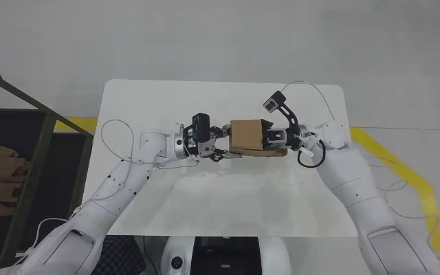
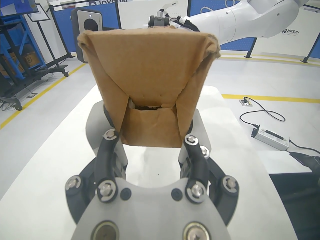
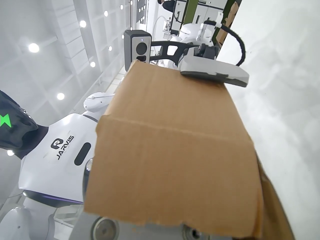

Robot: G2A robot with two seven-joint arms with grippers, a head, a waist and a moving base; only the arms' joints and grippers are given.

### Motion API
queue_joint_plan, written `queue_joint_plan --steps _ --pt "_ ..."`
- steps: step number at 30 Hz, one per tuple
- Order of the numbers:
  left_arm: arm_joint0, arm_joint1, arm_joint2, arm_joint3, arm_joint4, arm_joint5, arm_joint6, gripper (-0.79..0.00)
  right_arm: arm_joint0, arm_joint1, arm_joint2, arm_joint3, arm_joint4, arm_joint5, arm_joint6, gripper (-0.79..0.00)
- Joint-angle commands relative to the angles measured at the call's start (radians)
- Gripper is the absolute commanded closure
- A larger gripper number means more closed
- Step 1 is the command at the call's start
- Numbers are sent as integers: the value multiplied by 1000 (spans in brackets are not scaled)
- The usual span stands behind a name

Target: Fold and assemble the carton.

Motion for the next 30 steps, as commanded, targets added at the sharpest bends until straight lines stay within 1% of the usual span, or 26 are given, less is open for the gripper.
queue_joint_plan --steps 1,2,3,5,6,8,9,14,23,30 --pt "1 0 -1 0 -2 -1 -2 -449 2 -3 -6 2 1 0 -1 0" --pt "1 0 -1 -1 -3 -2 -5 -468 3 -4 -8 5 2 0 -2 0" --pt "1 -1 -1 -2 -4 -3 -7 -508 4 -5 -11 8 5 0 -3 0" --pt "1 0 -4 -7 -3 -4 -13 -613 4 -9 -15 16 17 1 -5 0" --pt "1 0 -7 -10 -4 -5 -16 -643 5 -10 -17 20 23 0 -4 0" --pt "2 2 -13 -19 -7 -9 -22 -751 5 -14 -21 28 39 2 -1 0" --pt "3 3 -16 -24 -8 -10 -26 -785 6 -16 -24 32 48 2 3 0" --pt "10 7 -38 -57 -21 -11 -41 -785 10 -28 -39 43 94 14 15 0" --pt "35 12 -69 -117 -84 -27 -53 -785 11 -56 -53 71 254 60 60 0" --pt "62 19 -125 -166 -142 -5 -28 -785 10 -73 -15 86 361 92 93 0"
